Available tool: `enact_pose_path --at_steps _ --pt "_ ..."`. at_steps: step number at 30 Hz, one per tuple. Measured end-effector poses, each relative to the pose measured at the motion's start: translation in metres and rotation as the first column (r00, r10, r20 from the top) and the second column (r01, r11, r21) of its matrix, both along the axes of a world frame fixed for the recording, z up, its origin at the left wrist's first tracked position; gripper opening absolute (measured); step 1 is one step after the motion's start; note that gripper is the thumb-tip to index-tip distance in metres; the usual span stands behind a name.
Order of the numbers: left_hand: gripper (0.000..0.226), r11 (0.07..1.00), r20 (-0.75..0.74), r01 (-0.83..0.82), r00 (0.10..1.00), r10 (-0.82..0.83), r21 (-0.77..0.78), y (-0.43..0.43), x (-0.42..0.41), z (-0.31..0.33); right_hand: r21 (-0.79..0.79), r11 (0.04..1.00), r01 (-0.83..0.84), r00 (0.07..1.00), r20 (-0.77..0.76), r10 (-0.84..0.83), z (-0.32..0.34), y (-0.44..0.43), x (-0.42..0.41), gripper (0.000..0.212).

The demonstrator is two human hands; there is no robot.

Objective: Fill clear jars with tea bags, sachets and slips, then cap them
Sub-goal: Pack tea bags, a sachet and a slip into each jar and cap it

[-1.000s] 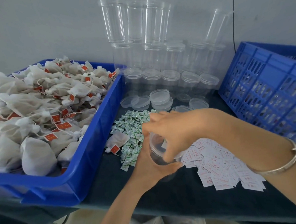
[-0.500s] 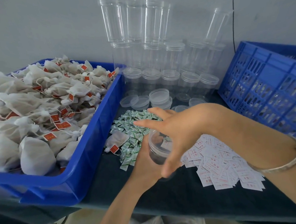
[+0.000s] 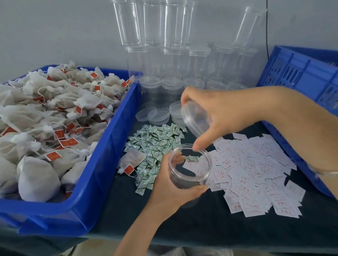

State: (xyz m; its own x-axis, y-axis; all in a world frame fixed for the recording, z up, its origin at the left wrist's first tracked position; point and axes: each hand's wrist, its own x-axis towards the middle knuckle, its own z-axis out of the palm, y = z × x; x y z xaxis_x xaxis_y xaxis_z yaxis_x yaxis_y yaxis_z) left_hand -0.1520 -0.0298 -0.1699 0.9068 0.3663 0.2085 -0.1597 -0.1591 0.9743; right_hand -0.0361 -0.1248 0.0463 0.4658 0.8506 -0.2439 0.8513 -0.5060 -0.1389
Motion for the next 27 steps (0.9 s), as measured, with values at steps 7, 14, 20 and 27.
enact_pose_path --at_steps 7,14,20,27 --pt "0.087 0.999 0.006 -0.022 1.0 0.022 0.034 0.0 0.0 -0.002 0.384 0.838 0.388 0.919 -0.23 -0.32 -0.065 -0.013 0.068 0.097" --pt "0.086 0.994 0.05 -0.079 0.996 0.076 0.077 -0.003 0.002 -0.005 0.59 0.378 0.713 0.657 -0.373 -0.655 -0.138 -0.01 0.124 0.057" --pt "0.086 0.977 0.1 -0.161 0.984 0.148 0.139 -0.007 0.003 -0.005 0.586 0.379 0.716 0.653 -0.369 -0.661 -0.163 -0.002 0.15 0.05" --pt "0.09 0.97 0.118 -0.165 0.982 0.146 0.176 -0.007 0.005 -0.011 0.512 0.485 0.71 0.667 -0.265 -0.696 -0.167 0.022 0.176 0.053"
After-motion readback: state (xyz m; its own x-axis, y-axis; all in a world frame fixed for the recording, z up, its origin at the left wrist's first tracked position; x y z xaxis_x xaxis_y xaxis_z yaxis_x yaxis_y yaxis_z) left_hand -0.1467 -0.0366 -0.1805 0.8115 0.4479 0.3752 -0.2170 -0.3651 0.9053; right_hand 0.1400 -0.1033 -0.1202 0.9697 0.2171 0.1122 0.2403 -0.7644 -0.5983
